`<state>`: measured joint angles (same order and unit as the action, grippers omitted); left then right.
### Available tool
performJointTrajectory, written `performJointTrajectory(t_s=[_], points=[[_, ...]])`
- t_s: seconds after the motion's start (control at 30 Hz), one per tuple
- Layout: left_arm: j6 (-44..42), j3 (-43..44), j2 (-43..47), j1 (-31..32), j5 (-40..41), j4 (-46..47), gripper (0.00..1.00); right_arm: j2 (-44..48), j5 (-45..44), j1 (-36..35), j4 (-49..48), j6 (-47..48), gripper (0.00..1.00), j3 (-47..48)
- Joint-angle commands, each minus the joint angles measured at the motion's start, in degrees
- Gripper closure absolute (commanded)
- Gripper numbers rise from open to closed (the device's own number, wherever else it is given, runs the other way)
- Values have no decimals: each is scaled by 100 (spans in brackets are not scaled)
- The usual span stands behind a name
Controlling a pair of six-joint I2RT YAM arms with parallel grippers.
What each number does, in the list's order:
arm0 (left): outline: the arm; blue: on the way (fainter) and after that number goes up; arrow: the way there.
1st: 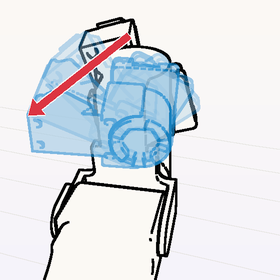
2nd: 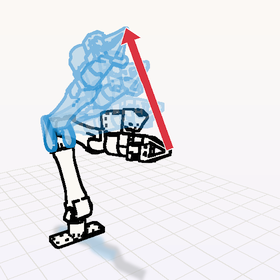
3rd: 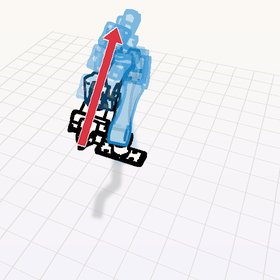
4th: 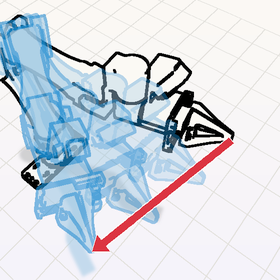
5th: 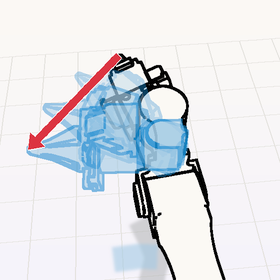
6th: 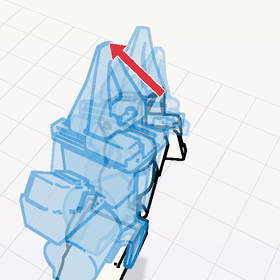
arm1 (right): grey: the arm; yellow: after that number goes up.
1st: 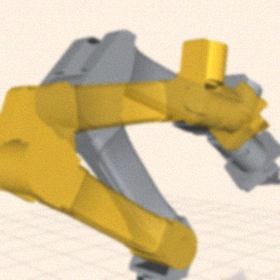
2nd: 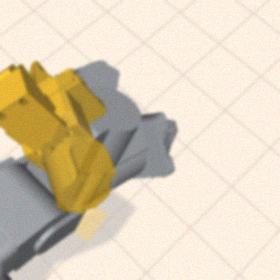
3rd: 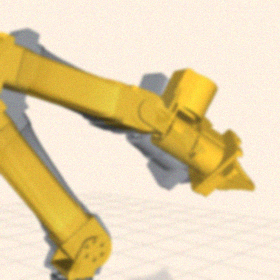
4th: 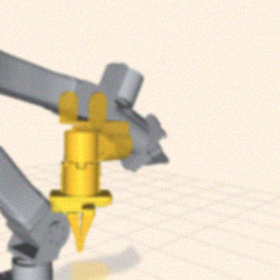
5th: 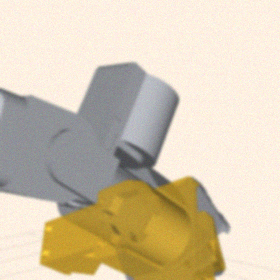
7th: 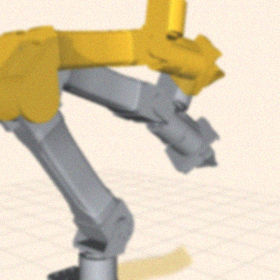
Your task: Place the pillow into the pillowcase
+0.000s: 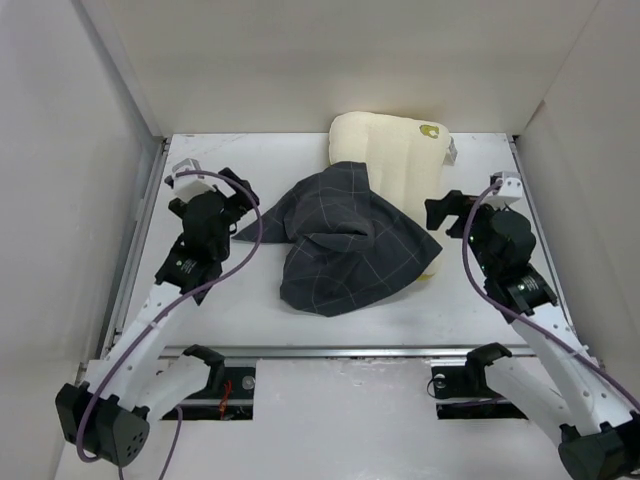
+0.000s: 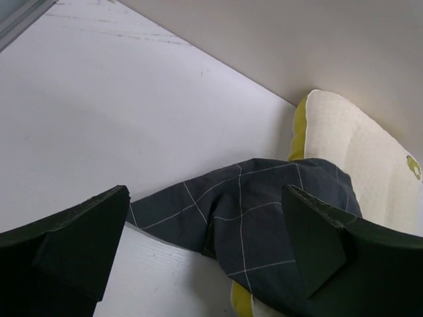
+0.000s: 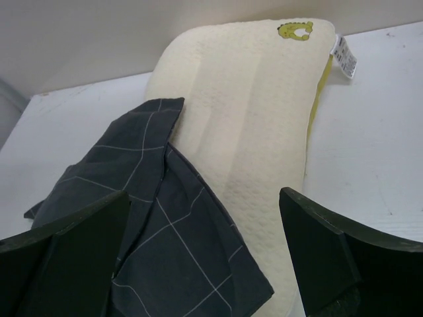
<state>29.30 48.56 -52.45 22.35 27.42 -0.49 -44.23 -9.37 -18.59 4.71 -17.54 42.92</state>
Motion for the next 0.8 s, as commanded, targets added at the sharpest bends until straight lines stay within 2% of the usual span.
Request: performJointTrajectory(t_s=[0.0, 0.07, 0.1, 0.23, 0.33, 0.5, 0.6, 0.73, 0.77], points=[[399, 39, -570, -107, 334, -185, 0, 160, -381, -57, -50, -249, 0, 15], [821, 189, -1063, -283, 247, -451, 0, 90, -460, -57, 195, -320, 0, 15], [1006, 276, -1658, -397, -58, -574, 0, -58, -557, -57, 345, -503, 0, 85], [1139, 768, -3012, -758, -447, -698, 0, -506, -751, -109, 934, -618, 0, 304], [1139, 884, -3656, -758, -614, -750, 0, -692, -856, -162, 1085, -689, 0, 305], [1262, 954, -4133, -890, -835, -628, 0, -1166, -602, -163, 1085, -803, 2, 130], [1315, 954, -4404, -890, -896, -575, 8, -1483, -444, -163, 909, -804, 4, 77], [1315, 1024, -4800, -890, -1019, -268, 25, -1790, -207, -163, 724, -742, 5, 24], [1315, 1111, -4967, -890, -1167, -180, 35, -1843, -145, -163, 724, -681, 6, -28]])
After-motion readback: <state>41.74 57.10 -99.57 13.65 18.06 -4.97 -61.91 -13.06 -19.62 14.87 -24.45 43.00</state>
